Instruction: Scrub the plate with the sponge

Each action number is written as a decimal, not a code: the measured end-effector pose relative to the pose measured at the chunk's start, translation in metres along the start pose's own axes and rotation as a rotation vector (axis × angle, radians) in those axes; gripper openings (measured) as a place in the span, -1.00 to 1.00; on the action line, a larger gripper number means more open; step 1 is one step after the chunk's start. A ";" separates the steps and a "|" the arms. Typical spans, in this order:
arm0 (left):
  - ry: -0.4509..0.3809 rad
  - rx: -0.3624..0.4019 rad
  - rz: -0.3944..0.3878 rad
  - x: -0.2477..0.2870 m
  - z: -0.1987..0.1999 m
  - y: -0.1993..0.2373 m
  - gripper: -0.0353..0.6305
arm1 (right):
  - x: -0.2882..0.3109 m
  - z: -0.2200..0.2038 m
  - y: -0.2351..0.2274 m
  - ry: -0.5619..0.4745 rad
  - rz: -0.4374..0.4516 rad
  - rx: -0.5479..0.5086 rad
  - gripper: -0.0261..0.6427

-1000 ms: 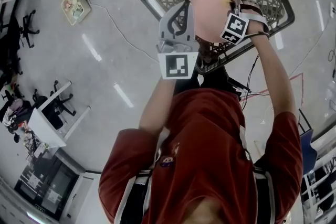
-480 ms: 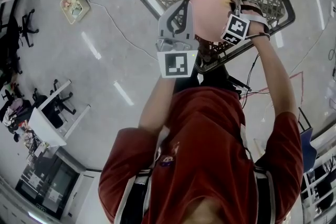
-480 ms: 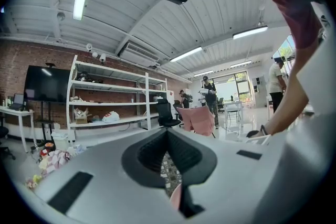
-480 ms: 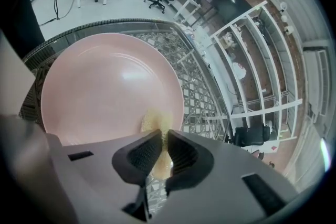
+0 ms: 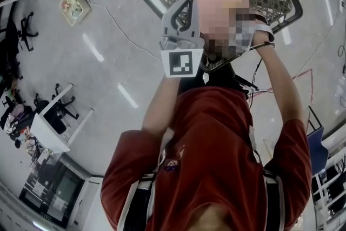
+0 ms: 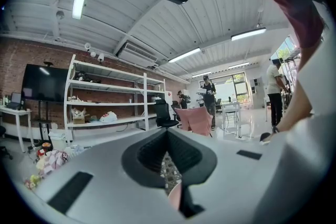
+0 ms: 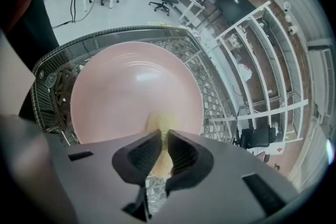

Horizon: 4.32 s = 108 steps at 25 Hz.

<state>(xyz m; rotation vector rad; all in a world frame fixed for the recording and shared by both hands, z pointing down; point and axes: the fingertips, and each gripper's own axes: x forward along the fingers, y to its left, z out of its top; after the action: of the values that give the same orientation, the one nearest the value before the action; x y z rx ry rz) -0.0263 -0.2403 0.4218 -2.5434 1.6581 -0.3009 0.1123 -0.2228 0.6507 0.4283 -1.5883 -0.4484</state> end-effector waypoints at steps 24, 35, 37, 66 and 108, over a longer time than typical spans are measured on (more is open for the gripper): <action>-0.019 -0.005 -0.010 -0.006 0.001 -0.001 -0.86 | -0.047 0.021 0.070 -0.020 0.159 0.003 -0.79; -0.025 -0.015 -0.002 -0.004 0.004 -0.003 -0.86 | -0.052 0.025 0.069 -0.039 0.171 0.005 -0.79; -0.029 -0.001 -0.002 -0.004 0.005 -0.001 -0.86 | -0.051 0.028 0.069 -0.055 0.164 0.020 -0.79; -0.233 0.007 -0.007 0.018 0.121 -0.020 -0.86 | -0.231 -0.016 -0.189 -0.596 -0.552 0.883 -0.79; -0.307 -0.110 -0.030 0.028 0.210 -0.031 -0.85 | -0.353 -0.039 -0.253 -0.933 -0.834 1.200 -0.79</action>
<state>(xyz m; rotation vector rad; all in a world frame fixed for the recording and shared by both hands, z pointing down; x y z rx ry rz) 0.0574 -0.2600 0.2257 -2.5337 1.5592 0.1766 0.1745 -0.2539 0.2203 2.0732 -2.4379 -0.2473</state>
